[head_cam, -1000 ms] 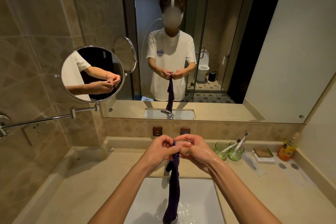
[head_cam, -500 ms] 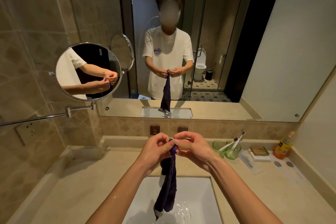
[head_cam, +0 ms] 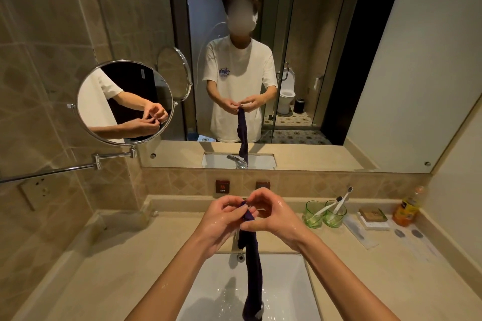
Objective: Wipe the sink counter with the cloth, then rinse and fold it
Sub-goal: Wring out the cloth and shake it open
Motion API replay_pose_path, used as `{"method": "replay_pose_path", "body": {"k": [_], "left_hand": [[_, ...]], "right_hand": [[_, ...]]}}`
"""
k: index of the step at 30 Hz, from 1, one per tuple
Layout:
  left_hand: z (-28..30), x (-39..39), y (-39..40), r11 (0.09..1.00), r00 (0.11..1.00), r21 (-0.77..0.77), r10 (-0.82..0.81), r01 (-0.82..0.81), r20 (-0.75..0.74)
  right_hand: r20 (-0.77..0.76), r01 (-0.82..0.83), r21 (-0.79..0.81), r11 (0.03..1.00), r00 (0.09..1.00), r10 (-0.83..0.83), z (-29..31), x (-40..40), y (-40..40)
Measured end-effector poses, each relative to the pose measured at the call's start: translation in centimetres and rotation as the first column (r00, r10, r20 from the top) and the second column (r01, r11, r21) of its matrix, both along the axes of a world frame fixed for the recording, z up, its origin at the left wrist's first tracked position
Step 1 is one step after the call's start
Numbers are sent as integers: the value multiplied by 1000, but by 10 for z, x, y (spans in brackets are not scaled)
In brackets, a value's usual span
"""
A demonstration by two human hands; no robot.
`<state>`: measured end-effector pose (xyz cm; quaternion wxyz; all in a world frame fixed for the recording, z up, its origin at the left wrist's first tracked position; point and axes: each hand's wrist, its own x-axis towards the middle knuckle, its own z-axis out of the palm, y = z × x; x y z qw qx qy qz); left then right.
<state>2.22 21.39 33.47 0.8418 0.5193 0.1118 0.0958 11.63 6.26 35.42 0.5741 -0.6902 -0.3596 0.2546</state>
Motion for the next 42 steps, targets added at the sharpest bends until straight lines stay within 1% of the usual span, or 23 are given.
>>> {"method": "replay_pose_path", "body": {"k": [2, 4, 6, 7, 10, 13, 16, 19, 21, 23, 28, 31, 33, 37, 39, 42], "left_hand": [[-2, 0, 3, 999, 1000, 41, -5, 6, -5], [-3, 1, 3, 997, 1000, 75, 2, -2, -4], [-5, 3, 5, 998, 1000, 47, 30, -29, -7], [-5, 4, 6, 999, 999, 37, 36, -36, -9], [-6, 4, 8, 999, 1000, 37, 24, -24, -16], [-4, 5, 8, 999, 999, 35, 13, -12, -36], [5, 4, 11, 993, 998, 112, -10, 18, -69], [18, -4, 29, 980, 994, 198, 32, -11, -103], [26, -12, 45, 970, 993, 243, 51, -25, -102], [34, -18, 58, 952, 993, 306, 64, -29, -104], [46, -28, 83, 912, 989, 405, 110, -60, -103], [50, -35, 98, 907, 987, 413, 132, -84, -89], [52, -39, 107, 892, 983, 439, 161, -106, -91], [52, -41, 124, 840, 960, 513, 262, -177, -99], [55, -40, 126, 830, 956, 520, 282, -201, -82], [63, -38, 122, 814, 953, 532, 300, -231, -45]], "right_hand": [[5, 12, -24, 1000, 1000, -12, -3, -1, 0], [-38, 66, 6, 998, 997, -65, -6, 0, 1], [-102, 124, 40, 991, 988, -120, -8, 3, 1], [-101, 141, 40, 989, 986, -136, -8, 4, 1], [-1, 160, -16, 987, 987, -160, -10, 6, 2], [28, 164, -50, 985, 986, -163, -16, 6, 7], [-12, 196, -55, 979, 980, -197, -19, 11, 12], [-101, 252, -67, 965, 961, -258, -9, 23, 6], [-137, 267, -42, 963, 953, -270, 0, 32, -3], [-136, 267, -7, 964, 954, -266, 7, 39, -11], [-74, 314, -15, 949, 946, -314, 20, 62, -29], [-83, 368, -4, 930, 927, -367, 28, 74, -43], [-61, 389, -7, 921, 919, -389, 31, 81, -53], [10, 420, -70, 905, 907, -420, 32, 93, -75], [52, 424, -102, 900, 906, -421, 34, 96, -81], [165, 428, -177, 886, 901, -402, 39, 96, -84]]}}
